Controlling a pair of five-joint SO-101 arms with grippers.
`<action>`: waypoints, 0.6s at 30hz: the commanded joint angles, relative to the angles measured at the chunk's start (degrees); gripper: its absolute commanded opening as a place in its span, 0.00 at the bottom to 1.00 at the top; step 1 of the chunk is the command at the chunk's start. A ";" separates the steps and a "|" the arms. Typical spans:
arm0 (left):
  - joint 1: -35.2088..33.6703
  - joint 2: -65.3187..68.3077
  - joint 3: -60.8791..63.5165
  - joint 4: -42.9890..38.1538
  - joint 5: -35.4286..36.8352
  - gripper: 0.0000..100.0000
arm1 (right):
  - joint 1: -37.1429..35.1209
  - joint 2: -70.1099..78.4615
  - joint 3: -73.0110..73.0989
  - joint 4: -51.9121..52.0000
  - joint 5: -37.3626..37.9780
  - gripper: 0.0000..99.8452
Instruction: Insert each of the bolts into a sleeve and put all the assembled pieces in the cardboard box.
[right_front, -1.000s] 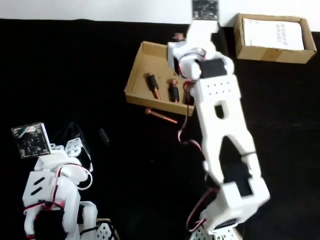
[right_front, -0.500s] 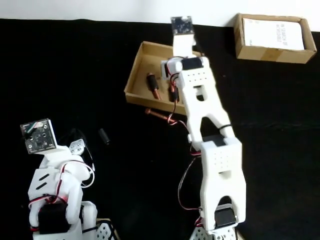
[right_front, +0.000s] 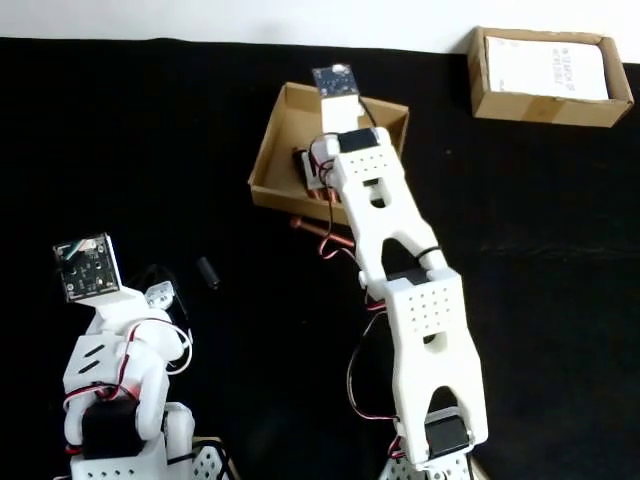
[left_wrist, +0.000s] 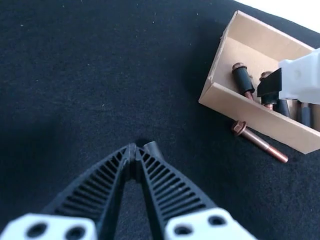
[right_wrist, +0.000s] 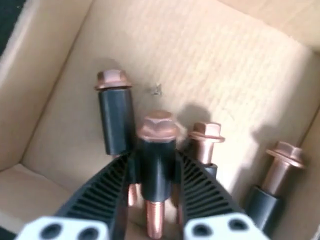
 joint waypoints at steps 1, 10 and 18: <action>-0.92 -0.31 -0.22 -1.41 0.26 0.01 | -0.66 -2.24 -3.38 2.33 0.00 0.18; -4.70 -0.31 -0.66 -1.32 0.09 0.01 | -4.79 -14.37 -3.38 16.04 -0.09 0.09; -22.64 -0.31 0.48 -1.05 0.00 0.01 | -15.60 -22.64 -3.12 30.73 -6.07 0.01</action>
